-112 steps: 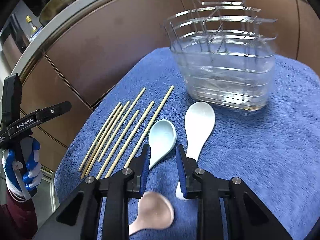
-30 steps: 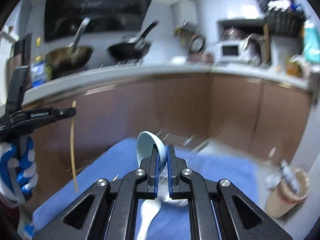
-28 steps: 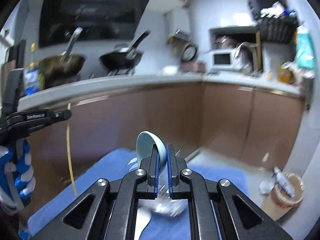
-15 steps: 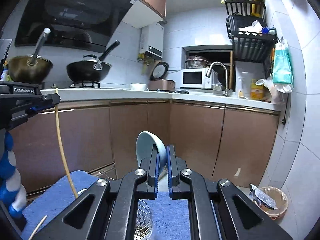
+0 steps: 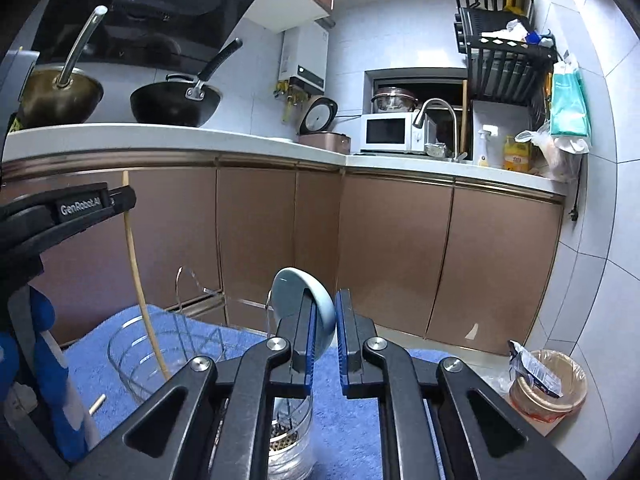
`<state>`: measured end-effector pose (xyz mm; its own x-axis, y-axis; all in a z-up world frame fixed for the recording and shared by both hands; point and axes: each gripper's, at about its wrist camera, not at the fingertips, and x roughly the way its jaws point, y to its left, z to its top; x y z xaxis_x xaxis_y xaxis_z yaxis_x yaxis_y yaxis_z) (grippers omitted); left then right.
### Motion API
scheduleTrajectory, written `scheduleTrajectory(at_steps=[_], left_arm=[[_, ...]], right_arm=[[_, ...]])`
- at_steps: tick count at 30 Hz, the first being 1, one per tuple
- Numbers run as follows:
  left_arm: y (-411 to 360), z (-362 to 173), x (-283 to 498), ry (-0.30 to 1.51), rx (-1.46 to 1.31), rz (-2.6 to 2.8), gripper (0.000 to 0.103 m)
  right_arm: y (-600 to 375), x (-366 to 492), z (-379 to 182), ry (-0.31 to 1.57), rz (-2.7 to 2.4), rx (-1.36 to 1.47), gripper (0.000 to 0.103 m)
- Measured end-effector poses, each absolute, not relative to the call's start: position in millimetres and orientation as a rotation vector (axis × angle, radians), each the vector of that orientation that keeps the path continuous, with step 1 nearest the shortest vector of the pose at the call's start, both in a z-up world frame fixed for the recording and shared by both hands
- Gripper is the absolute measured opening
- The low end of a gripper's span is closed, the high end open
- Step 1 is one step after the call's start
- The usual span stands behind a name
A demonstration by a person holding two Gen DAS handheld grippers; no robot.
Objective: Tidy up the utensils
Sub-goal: 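Carry both to the wire holder, right drops spoon in while left drops chopstick in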
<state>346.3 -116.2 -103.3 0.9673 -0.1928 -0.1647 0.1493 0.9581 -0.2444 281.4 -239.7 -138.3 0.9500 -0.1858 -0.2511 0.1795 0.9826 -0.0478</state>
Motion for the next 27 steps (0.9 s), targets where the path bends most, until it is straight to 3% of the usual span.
scheduleTrajectory(at_steps=[4,6,11,15,17,27], left_arm=[[-114,-105,340,0.191,-0.237,-0.172,0.007],[-111,-103,334,0.187,-0.240,-0.175,0.009],[-98,-89,314,0.178,-0.241,-0.177,0.033],[-78,-68,289,0.155,-0.227,-0.159,0.042],[-64,-58,273,0.144,-0.205,-0.139,0.053],[6,-38,221,0.291,-0.131,-0.093,0.054]], right_arm=[[-237,275,-141,0.260,-0.160,-0.027,0.016],[-236,272,-139,0.260,-0.151,-0.022,0.026],[-235,258,-132,0.264,-0.144,-0.008,0.027],[-235,240,-117,0.252,-0.140,-0.004,0.027],[-237,225,-105,0.242,-0.133,0.008,0.027],[-243,159,-69,0.286,-0.060,0.095,0.027]])
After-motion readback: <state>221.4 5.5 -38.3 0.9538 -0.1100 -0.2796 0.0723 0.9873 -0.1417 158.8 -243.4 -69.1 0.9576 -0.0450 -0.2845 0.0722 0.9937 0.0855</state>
